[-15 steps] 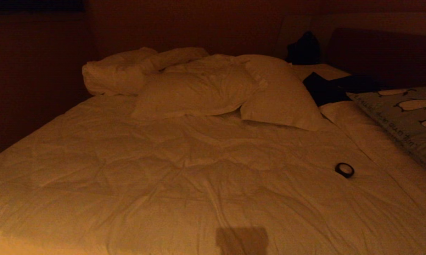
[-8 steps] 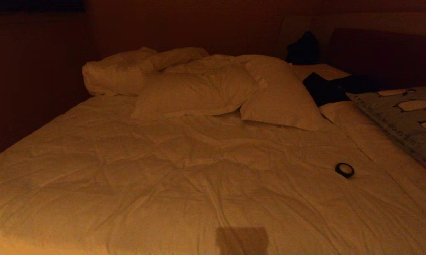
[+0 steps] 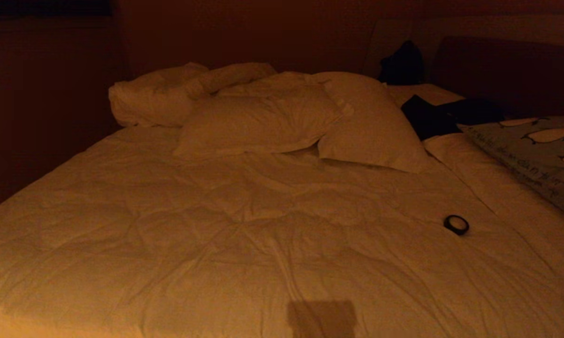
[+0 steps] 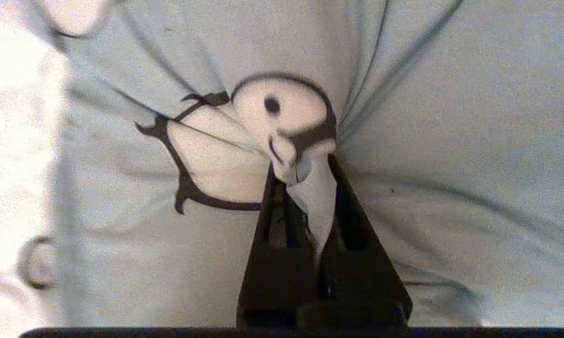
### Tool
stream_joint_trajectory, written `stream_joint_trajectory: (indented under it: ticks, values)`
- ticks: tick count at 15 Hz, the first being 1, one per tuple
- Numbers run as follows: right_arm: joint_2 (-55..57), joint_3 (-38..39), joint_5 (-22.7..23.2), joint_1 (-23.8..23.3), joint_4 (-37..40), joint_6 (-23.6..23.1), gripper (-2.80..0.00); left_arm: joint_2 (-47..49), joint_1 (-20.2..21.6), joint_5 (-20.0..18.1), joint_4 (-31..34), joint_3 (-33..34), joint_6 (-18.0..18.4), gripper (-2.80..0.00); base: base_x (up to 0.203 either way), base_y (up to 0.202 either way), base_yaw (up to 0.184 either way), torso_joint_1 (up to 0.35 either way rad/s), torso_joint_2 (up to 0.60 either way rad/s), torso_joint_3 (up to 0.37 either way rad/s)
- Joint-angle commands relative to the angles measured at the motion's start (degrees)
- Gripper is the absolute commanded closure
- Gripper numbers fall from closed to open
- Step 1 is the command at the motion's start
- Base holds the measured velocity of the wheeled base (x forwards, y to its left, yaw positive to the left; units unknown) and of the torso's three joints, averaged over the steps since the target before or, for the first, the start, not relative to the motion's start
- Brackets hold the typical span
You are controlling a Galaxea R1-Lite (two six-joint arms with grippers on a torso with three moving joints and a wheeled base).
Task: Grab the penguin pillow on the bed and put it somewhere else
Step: Pick up the pillow
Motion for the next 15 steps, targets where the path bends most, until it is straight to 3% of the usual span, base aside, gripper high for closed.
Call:
stream_joint_trajectory:
  ticks: [1, 11, 15]
  values:
    - [-5.7, -0.2, 1.2, 0.6, 0.2, 5.5, 0.00, 0.0, 0.0, 0.0, 0.0, 0.2, 0.0, 0.00, 0.000, 0.000, 0.000, 0.000, 0.00, 0.000]
    - [-22.5, -0.8, 9.6, 6.4, 5.9, 18.7, 0.00, 0.0, 0.0, 0.0, 0.0, 0.2, 0.0, 0.00, 0.000, 0.000, 0.000, 0.000, 0.00, 0.000]
    - [-31.1, 6.0, 12.8, 13.1, 5.4, 21.4, 0.00, 0.0, 0.0, 0.0, 0.0, 0.2, 0.0, 0.00, 0.000, 0.000, 0.000, 0.000, 0.00, 0.000]
